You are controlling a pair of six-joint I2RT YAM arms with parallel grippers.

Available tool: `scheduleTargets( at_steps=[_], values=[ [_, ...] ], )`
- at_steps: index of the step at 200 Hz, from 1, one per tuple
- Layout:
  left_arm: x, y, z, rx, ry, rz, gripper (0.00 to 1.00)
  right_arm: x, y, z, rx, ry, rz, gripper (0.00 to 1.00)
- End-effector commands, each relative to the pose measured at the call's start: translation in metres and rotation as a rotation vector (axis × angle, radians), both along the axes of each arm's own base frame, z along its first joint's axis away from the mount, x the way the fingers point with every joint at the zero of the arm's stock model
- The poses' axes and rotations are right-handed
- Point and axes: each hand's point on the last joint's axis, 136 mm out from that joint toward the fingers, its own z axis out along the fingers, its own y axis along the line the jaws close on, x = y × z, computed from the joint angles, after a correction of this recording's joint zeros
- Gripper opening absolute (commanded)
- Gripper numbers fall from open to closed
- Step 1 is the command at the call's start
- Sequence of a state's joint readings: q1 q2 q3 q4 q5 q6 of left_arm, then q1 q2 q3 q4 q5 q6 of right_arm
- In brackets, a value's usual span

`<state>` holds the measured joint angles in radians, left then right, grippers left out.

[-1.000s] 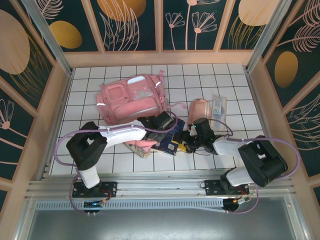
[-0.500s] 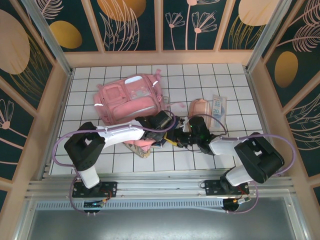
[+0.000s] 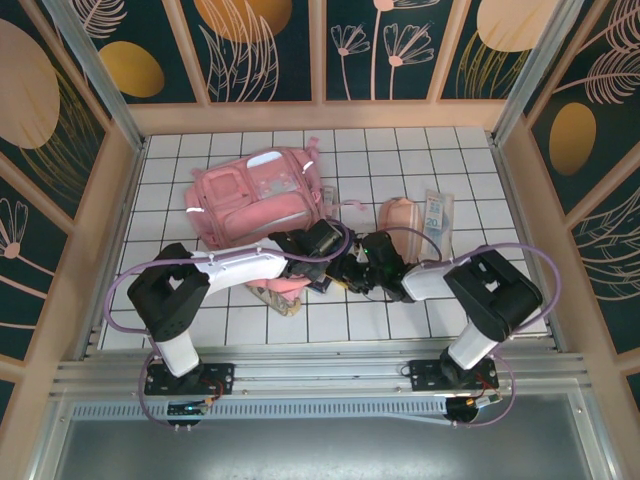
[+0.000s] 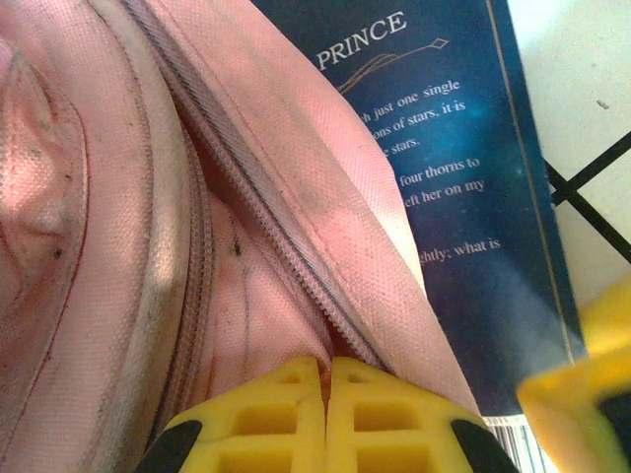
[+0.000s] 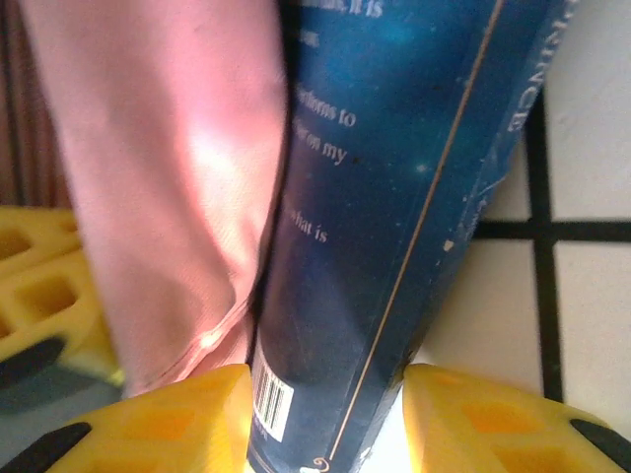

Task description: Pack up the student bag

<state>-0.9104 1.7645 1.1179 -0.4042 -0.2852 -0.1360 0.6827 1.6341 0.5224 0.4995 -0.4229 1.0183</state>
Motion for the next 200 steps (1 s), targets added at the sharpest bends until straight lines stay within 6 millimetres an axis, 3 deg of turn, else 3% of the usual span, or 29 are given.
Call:
scheduleTargets(
  at_steps=[1, 11, 54, 58, 101, 112, 125, 138, 146, 158, 182, 200],
  values=[
    [-0.058, 0.0, -0.03, -0.007, 0.261, -0.091, 0.0, 0.062, 0.023, 0.068, 0.131, -0.268, -0.113, 0.22],
    [-0.058, 0.003, -0.029, -0.005, 0.258, -0.087, 0.0, 0.063, 0.023, 0.068, 0.13, -0.269, -0.118, 0.0],
    [-0.041, 0.014, -0.004, 0.017, 0.201, -0.058, 0.0, 0.057, 0.022, 0.089, 0.068, -0.308, -0.067, 0.0],
    [-0.037, 0.014, 0.009, 0.002, 0.175, -0.056, 0.0, 0.056, 0.021, 0.092, 0.061, -0.314, -0.062, 0.0],
    [0.007, 0.037, 0.069, 0.041, 0.005, 0.022, 0.0, 0.047, 0.006, 0.123, 0.019, -0.36, -0.058, 0.0],
    [0.019, 0.048, 0.078, 0.062, -0.031, 0.058, 0.0, 0.045, 0.003, 0.123, 0.016, -0.334, -0.057, 0.0],
    [0.032, 0.063, 0.08, 0.104, -0.058, 0.098, 0.0, 0.043, 0.001, 0.104, -0.002, -0.234, -0.03, 0.0],
    [0.044, 0.082, 0.073, 0.162, -0.071, 0.139, 0.0, 0.039, 0.002, 0.086, -0.036, -0.164, -0.006, 0.29],
    [0.05, 0.094, 0.065, 0.199, -0.065, 0.163, 0.0, 0.038, 0.003, 0.077, -0.057, -0.127, 0.006, 0.37],
    [0.056, 0.109, 0.056, 0.206, -0.051, 0.201, 0.0, 0.037, 0.007, 0.068, -0.081, -0.088, 0.028, 0.41],
    [0.064, 0.136, 0.056, 0.237, -0.071, 0.272, 0.0, 0.041, 0.005, 0.058, -0.121, -0.044, 0.016, 0.48],
    [0.064, 0.134, 0.064, 0.184, -0.067, 0.284, 0.0, 0.047, 0.002, 0.053, -0.133, -0.023, 0.001, 0.5]
  ],
)
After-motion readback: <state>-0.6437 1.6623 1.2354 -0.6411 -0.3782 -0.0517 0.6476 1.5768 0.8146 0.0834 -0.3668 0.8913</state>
